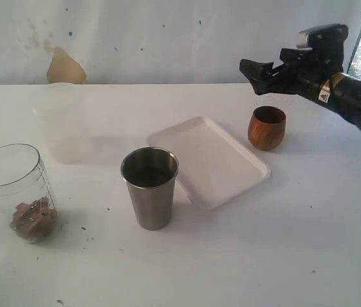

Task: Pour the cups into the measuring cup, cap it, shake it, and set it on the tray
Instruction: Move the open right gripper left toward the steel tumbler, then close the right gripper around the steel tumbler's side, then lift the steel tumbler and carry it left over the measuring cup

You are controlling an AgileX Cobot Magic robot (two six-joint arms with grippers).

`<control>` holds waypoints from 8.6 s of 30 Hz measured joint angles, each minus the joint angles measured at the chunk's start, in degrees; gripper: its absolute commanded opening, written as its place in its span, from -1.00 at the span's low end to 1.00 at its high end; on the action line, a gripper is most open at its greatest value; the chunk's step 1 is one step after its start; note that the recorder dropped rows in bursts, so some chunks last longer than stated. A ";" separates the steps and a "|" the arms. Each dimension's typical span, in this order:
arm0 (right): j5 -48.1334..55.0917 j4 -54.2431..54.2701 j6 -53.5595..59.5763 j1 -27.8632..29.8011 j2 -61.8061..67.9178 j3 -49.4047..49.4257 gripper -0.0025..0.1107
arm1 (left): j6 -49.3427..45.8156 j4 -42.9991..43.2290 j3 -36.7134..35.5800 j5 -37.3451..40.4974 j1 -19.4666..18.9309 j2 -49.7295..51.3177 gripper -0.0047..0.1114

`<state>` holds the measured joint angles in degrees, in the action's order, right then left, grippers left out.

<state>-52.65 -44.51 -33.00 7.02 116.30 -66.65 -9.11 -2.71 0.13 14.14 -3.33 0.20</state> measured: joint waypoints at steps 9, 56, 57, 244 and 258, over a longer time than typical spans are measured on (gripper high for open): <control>-0.48 -16.38 -15.18 -1.41 -8.92 0.00 0.72 | 0.00 0.00 0.00 0.00 0.00 0.00 -0.92; -12.06 -42.94 -16.54 -12.85 -4.69 10.51 0.90 | 0.00 0.00 0.00 0.00 0.00 0.00 -0.92; -11.81 -42.81 -16.12 -13.32 -4.41 10.51 0.90 | 0.00 0.00 0.00 0.00 0.00 0.00 -0.92; -11.74 -15.31 0.42 -25.13 5.39 8.50 -0.96 | 0.00 0.00 0.00 0.00 0.00 0.00 -0.92; 4.92 -16.18 -6.75 -36.77 1.43 -7.06 -0.96 | 0.00 0.00 0.00 0.00 0.00 0.00 -0.92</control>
<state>-47.73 -60.69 -39.75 -29.74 117.73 -73.71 -9.11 -2.71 0.13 14.14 -3.33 0.20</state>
